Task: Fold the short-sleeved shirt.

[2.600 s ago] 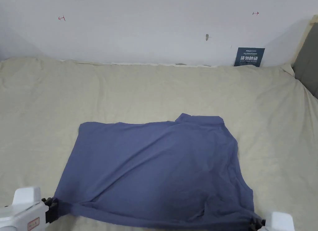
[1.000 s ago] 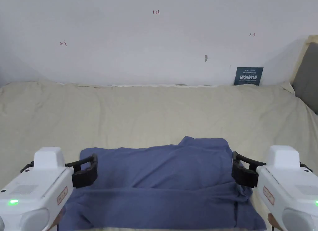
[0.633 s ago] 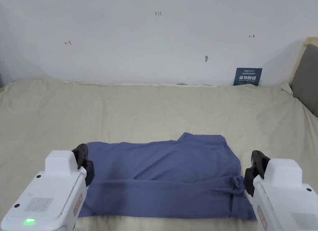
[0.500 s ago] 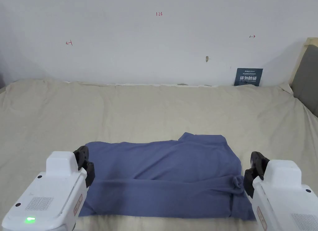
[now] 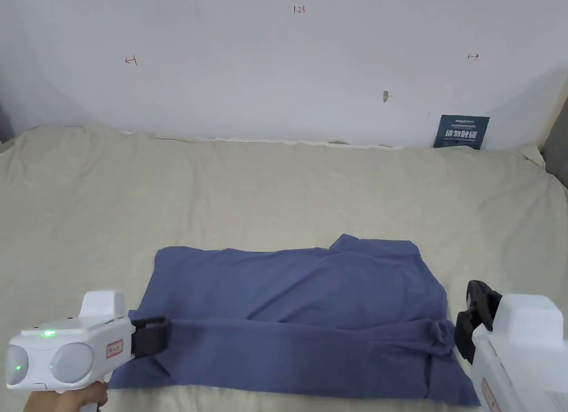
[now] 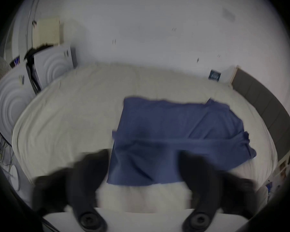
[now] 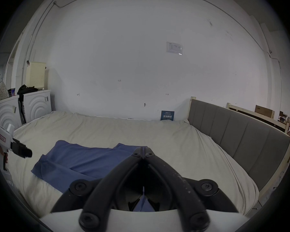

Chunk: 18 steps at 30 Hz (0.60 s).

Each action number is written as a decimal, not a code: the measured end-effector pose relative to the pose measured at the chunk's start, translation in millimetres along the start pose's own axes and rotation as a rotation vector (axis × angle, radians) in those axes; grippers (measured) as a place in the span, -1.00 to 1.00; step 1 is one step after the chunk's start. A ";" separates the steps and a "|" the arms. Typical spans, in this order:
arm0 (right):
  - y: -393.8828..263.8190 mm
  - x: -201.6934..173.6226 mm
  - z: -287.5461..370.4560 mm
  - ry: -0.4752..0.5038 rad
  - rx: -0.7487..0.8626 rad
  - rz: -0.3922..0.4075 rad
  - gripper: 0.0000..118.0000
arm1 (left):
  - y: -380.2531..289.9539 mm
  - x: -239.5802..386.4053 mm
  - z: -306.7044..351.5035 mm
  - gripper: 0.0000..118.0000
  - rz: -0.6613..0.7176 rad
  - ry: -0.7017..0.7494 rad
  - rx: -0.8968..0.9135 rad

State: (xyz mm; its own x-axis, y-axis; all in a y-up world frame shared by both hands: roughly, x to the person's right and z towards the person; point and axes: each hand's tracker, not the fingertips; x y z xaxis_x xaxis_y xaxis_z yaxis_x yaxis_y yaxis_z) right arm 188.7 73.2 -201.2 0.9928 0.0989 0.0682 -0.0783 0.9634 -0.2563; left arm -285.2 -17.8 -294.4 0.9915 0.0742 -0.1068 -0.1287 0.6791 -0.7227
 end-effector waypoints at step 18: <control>-48.2 19.5 -66.7 -0.011 -0.290 -0.096 -0.95 | -37.3 4.6 -58.0 -0.91 0.002 0.059 -0.166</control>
State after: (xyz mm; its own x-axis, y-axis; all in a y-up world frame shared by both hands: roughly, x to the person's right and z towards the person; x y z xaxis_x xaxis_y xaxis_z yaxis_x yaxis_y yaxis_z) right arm 218.0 12.1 -251.8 0.9931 0.0148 0.1160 0.0470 0.8575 -0.5124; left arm -276.9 -85.1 -307.5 0.9891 0.0285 -0.1447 -0.1365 0.5489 -0.8247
